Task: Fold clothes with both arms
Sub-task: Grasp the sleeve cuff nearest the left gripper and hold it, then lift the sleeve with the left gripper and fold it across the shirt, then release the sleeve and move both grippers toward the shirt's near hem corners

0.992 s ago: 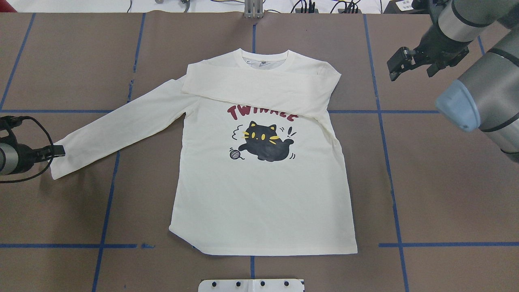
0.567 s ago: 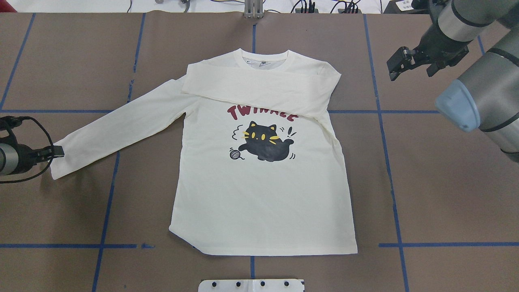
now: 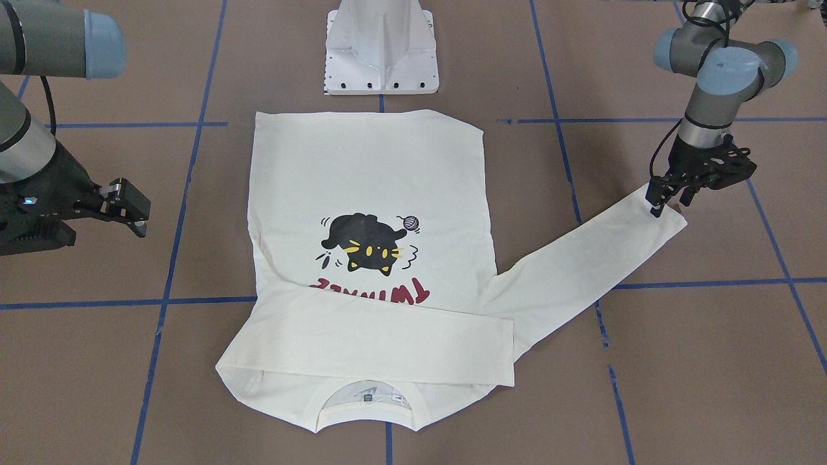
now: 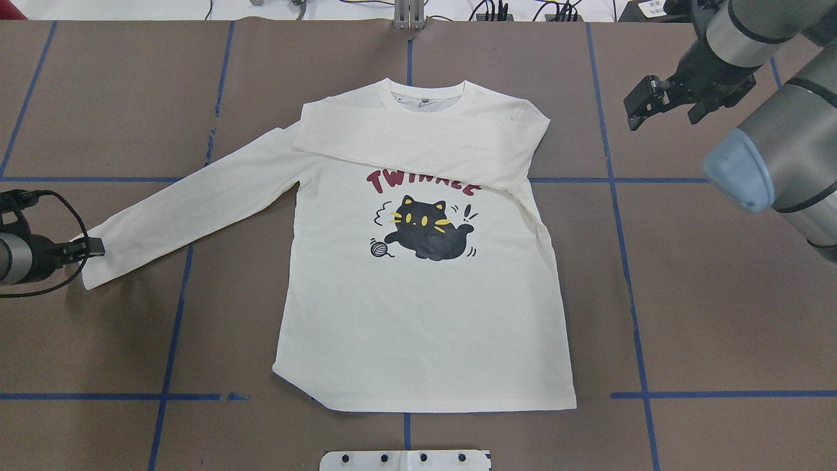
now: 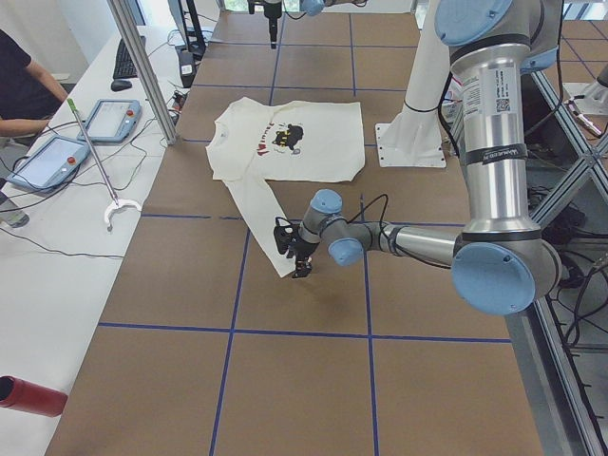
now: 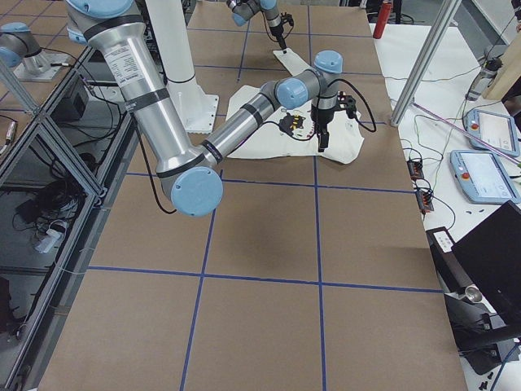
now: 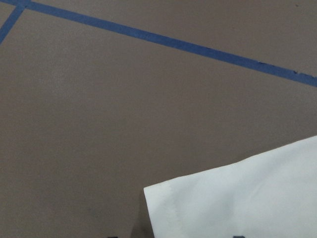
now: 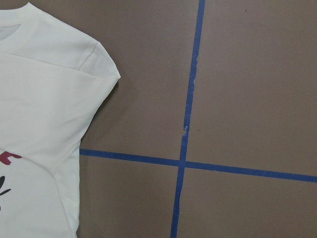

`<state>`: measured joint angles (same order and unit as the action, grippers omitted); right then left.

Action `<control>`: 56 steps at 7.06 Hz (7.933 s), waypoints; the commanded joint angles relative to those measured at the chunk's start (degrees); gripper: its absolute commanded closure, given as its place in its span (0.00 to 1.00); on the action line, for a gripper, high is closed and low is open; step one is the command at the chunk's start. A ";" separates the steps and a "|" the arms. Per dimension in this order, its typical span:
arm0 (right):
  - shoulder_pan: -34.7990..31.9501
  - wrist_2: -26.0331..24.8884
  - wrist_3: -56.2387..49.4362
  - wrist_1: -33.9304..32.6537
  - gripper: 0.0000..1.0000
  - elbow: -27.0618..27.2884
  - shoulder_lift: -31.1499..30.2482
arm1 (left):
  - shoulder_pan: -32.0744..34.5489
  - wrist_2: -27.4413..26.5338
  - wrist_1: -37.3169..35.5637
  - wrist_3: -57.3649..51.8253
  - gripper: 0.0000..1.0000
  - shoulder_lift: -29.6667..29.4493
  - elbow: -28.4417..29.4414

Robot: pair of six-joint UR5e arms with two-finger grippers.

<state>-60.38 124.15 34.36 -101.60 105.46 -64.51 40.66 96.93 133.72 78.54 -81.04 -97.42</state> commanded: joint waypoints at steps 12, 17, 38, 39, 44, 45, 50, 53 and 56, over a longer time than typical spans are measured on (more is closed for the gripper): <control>0.00 0.31 0.00 0.00 0.00 0.01 -0.18 | -0.05 -0.16 -0.13 1.97 0.09 -0.09 -0.32; 0.00 0.39 0.00 0.00 0.00 0.18 -0.18 | -1.02 -0.16 -0.13 2.32 0.10 0.00 0.30; -2.37 0.31 -1.14 12.83 0.00 5.72 -22.50 | 1.36 5.37 -24.14 19.49 1.00 -63.99 11.30; -2.37 0.31 -0.97 12.83 0.00 5.63 -22.42 | 0.40 5.37 -22.47 23.55 1.00 -70.07 19.20; -2.28 0.13 -0.61 12.83 0.00 5.20 -21.63 | -9.25 -3.91 -9.99 30.06 1.00 -79.93 43.20; -2.28 0.13 -0.61 12.83 0.00 4.84 -21.45 | -11.80 -6.38 -5.54 31.83 0.31 -83.37 48.84; -2.02 0.48 1.92 13.09 0.00 6.24 -20.48 | -12.71 -3.79 -5.01 19.31 0.00 -74.22 37.01; 7.51 -1.68 20.92 20.35 0.00 10.80 -21.26 | -11.21 1.50 -20.03 6.95 0.00 -55.47 11.31; 32.67 -20.70 46.03 22.41 0.00 18.54 -23.73 | -11.04 3.25 -29.22 -4.43 0.00 -32.94 -17.28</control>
<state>-39.67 112.47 68.99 -79.81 121.84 -87.83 29.54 98.86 106.49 77.07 -123.08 -103.81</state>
